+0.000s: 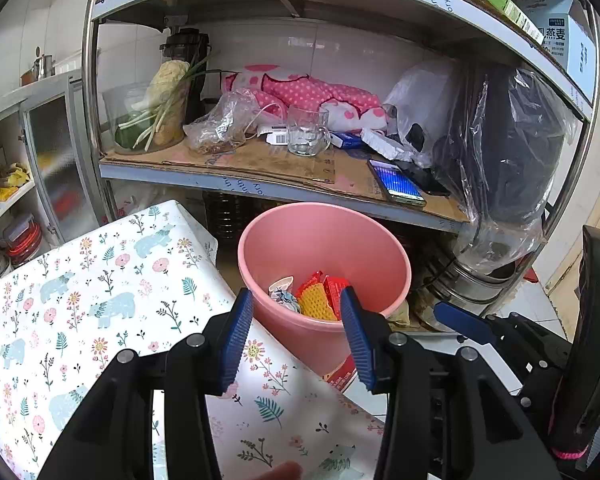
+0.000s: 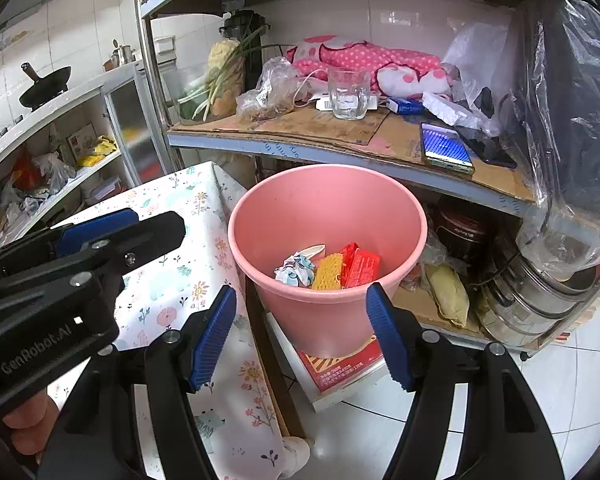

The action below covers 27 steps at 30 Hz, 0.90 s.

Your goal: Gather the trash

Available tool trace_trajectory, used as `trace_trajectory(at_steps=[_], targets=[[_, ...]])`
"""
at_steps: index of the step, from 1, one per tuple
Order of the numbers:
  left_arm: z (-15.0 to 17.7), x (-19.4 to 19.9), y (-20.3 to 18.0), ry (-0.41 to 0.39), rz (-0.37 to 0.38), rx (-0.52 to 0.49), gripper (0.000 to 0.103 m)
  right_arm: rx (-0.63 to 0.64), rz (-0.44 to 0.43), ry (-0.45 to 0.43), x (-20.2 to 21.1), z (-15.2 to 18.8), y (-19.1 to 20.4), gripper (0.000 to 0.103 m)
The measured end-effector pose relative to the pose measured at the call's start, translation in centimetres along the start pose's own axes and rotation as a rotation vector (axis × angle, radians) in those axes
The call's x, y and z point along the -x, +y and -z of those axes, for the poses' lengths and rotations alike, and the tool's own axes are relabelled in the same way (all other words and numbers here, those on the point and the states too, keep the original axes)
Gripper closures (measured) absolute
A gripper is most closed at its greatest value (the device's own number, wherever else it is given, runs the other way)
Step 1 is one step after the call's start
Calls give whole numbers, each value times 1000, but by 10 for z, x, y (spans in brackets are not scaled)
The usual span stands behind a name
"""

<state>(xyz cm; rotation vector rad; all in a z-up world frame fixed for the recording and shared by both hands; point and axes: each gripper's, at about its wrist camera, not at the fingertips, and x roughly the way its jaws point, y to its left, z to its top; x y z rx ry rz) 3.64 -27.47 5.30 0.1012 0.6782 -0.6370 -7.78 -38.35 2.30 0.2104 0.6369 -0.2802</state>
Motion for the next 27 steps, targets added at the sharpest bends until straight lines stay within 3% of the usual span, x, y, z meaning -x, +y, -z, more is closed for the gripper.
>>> trace_trajectory(at_steps=[27], targets=[[5, -8, 0, 13, 3, -7, 58, -2, 4, 26, -9, 4, 2, 35]])
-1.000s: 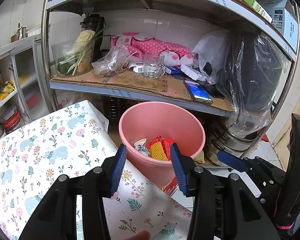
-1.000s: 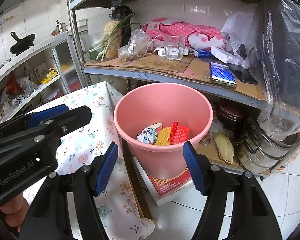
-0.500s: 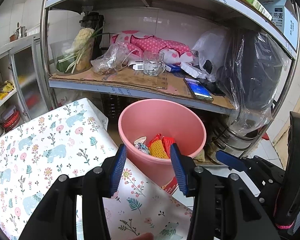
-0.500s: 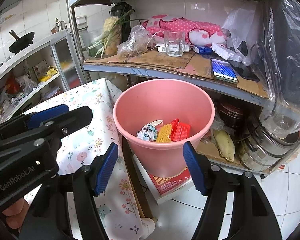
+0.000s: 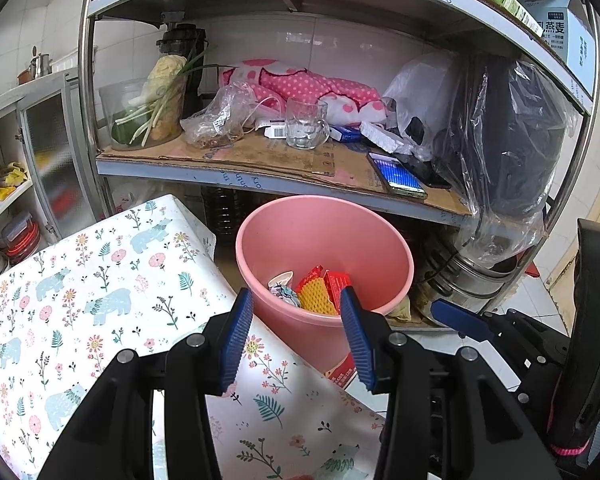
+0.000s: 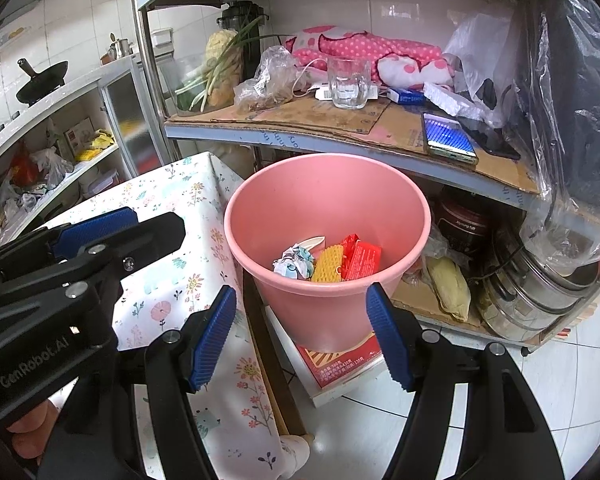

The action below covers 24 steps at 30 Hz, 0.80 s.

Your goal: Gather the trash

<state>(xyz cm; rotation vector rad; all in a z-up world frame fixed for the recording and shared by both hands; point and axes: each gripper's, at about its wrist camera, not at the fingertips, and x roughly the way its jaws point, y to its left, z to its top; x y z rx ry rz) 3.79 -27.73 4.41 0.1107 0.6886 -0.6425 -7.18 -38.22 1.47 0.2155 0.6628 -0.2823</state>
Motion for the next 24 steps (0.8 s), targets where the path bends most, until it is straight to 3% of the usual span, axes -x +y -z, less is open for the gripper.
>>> trace_trajectory(at_steps=[24], targets=[[1, -2, -1, -4, -5, -11, 58, -1, 1, 3, -2, -1, -1, 35]])
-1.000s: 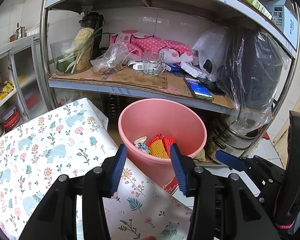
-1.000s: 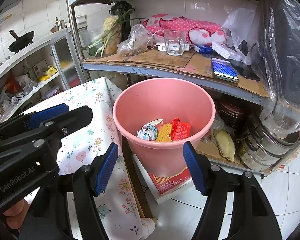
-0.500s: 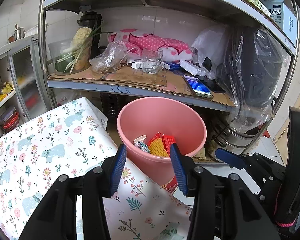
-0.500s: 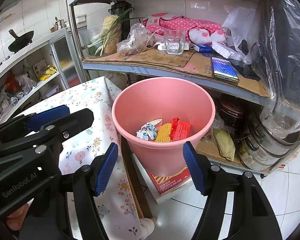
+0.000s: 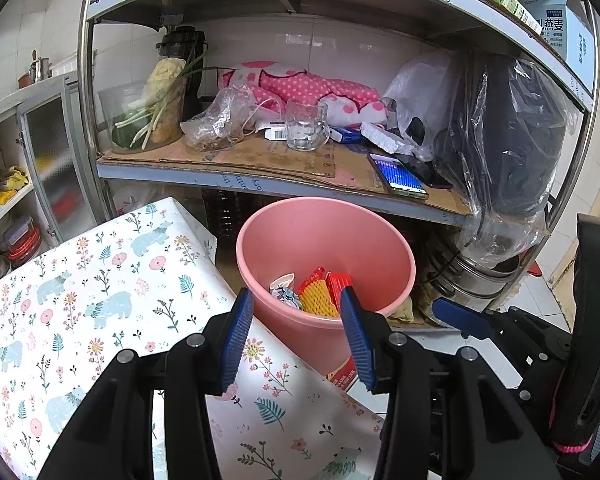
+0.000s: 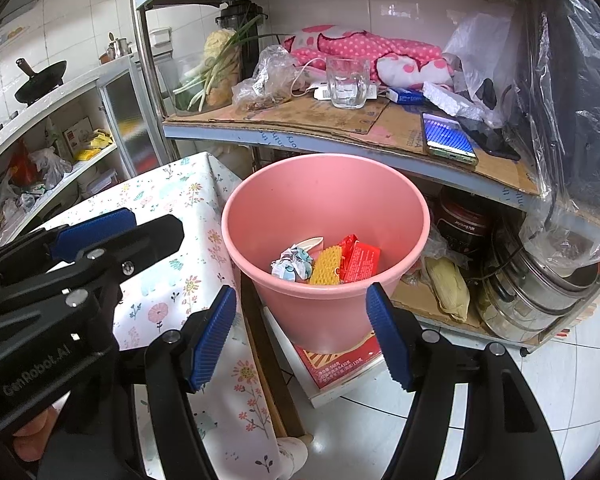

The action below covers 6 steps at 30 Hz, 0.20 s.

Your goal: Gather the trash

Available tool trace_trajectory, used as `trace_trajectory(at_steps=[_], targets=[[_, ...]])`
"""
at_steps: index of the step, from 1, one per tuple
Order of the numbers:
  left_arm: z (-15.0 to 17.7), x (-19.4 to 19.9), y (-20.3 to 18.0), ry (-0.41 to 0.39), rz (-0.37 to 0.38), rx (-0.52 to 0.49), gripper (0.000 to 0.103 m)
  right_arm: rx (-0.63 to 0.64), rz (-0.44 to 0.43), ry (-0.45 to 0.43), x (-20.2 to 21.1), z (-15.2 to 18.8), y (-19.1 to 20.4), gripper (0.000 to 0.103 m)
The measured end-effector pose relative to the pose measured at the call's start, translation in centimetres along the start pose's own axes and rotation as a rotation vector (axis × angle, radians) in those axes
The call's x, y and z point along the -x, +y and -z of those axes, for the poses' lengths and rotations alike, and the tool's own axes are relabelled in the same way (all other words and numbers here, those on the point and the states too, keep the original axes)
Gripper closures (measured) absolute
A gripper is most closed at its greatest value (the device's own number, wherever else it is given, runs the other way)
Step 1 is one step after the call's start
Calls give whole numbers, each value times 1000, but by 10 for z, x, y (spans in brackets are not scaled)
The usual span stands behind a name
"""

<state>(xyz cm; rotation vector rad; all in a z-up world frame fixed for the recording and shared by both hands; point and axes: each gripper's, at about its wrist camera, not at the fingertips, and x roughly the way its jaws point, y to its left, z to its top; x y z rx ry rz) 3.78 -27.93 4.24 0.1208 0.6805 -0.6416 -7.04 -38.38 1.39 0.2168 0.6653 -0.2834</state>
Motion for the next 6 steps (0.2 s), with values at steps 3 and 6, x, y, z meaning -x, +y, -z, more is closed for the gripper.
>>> trace_trajectory(at_steps=[3, 6], targets=[[1, -1, 1, 6, 0, -2, 58, 1, -1, 0, 0, 0, 0, 35], [1, -1, 1, 7, -2, -1, 58, 1, 0, 2, -1, 0, -1, 35]])
